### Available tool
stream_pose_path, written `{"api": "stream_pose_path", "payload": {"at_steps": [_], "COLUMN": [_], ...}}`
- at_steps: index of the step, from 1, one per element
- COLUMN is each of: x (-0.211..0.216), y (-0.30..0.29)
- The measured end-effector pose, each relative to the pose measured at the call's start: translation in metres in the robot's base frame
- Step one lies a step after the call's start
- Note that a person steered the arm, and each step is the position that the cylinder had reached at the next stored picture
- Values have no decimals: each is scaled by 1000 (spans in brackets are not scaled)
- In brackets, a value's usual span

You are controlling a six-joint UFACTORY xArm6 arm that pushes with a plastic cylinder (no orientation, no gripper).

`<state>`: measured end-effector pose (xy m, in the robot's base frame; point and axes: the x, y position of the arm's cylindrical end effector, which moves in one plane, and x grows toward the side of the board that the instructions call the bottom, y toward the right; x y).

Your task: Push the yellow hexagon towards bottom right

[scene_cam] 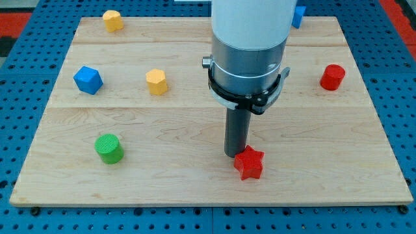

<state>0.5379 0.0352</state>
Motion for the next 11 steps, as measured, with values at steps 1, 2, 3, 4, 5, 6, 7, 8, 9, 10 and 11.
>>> {"api": "stream_pose_path", "payload": {"at_steps": [1,2,3,4,5,6,7,8,9,10,11], "x": [-19,-40,-87,-114,-124,-131,-134,-134,-136,-155,-175], "y": [-31,-127,-175,-201,-207,-207,-196,-167,-189,-151,-111]}}
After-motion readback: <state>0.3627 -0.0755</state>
